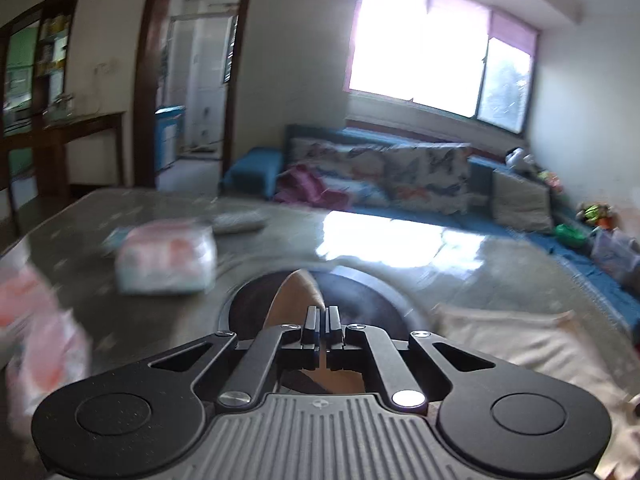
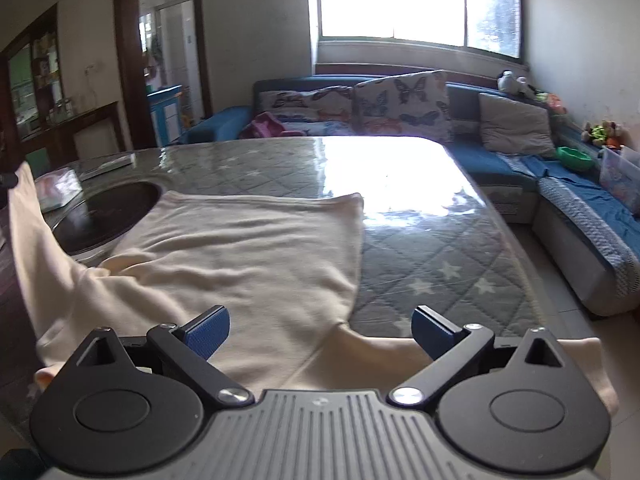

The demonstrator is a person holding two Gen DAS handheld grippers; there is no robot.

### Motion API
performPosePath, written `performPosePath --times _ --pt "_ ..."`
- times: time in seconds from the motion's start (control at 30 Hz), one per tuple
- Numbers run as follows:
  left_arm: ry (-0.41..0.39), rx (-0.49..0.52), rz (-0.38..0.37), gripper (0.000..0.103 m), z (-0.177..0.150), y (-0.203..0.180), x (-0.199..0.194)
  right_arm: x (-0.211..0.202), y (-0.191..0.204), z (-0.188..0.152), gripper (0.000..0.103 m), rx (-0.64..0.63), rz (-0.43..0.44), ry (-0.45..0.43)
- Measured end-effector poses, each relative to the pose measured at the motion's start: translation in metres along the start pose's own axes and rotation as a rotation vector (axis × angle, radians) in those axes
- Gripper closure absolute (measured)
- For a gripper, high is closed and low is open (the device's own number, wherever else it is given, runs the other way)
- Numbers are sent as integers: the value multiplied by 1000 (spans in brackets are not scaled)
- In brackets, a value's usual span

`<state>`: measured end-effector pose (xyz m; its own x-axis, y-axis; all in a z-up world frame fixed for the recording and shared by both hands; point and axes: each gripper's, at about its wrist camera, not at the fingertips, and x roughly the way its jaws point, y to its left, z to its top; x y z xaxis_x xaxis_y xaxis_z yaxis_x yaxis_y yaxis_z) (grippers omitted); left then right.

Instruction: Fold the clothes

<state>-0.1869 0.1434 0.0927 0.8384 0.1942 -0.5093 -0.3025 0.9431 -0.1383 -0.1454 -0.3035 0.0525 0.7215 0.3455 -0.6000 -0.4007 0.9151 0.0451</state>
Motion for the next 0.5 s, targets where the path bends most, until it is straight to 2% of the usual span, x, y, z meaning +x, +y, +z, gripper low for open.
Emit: performPosePath --times 0.2,0.4,0.5 --pt "93 -37 93 100 -36 38 6 3 28 -1 4 -70 81 29" --pt "98 -57 83 100 -50 45 -5 -3 52 -3 5 -143 163 56" --pt "148 -43 133 100 -52 49 2 -3 61 -4 5 -185 183 63"
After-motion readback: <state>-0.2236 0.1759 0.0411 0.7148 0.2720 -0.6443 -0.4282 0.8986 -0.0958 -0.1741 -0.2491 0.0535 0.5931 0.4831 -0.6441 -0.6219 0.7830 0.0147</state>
